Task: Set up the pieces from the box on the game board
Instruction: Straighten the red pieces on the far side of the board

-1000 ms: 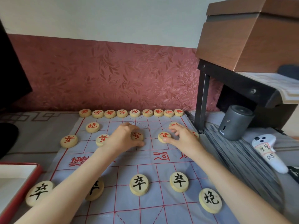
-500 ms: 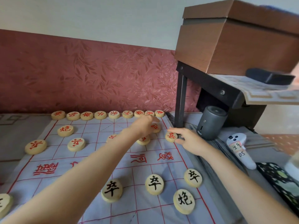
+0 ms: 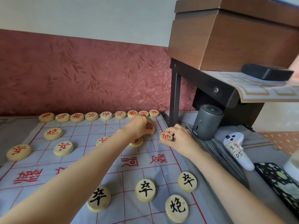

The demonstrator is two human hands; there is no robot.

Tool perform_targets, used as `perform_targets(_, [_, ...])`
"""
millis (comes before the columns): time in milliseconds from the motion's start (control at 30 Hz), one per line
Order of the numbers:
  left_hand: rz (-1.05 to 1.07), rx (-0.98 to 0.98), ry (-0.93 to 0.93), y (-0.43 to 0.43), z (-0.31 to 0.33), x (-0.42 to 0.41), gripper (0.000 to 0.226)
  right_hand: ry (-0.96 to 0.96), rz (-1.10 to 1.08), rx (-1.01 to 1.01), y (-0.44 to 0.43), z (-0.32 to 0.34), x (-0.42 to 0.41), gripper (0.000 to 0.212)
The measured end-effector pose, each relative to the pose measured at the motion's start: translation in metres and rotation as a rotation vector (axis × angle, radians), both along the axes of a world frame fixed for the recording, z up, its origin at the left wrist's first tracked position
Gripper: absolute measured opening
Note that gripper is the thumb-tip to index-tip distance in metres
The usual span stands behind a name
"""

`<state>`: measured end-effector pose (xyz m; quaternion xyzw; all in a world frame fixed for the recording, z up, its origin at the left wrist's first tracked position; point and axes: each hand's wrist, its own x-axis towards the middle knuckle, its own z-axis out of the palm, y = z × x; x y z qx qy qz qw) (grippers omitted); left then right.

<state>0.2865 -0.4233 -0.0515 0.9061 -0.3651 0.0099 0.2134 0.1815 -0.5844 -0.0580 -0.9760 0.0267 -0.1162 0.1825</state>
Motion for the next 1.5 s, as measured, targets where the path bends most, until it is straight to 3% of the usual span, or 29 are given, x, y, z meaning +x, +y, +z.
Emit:
perform_targets(133, [0.082, -0.007, -0.042, -0.003, -0.006, 0.000, 0.049, -0.018, -0.094, -0.012, 0.006, 0.000, 0.001, 0.045])
perform_targets(333, [0.111, -0.050, 0.074, 0.001, -0.009, 0.002, 0.062, -0.006, -0.126, 0.020, 0.007, -0.003, 0.001, 0.063])
perform_targets(567, [0.059, -0.063, 0.169, 0.005, -0.004, 0.007, 0.058, 0.047, 0.025, 0.260, -0.008, 0.000, -0.004, 0.056])
perform_targets(1067, [0.123, -0.146, 0.121, 0.004, -0.014, 0.007, 0.052, -0.050, 0.004, 0.301, -0.008, -0.016, 0.001, 0.035])
perform_targets(1500, [0.122, -0.104, 0.096, 0.002, -0.012, 0.003, 0.055, -0.053, -0.003, 0.338, -0.011, -0.020, 0.000, 0.039])
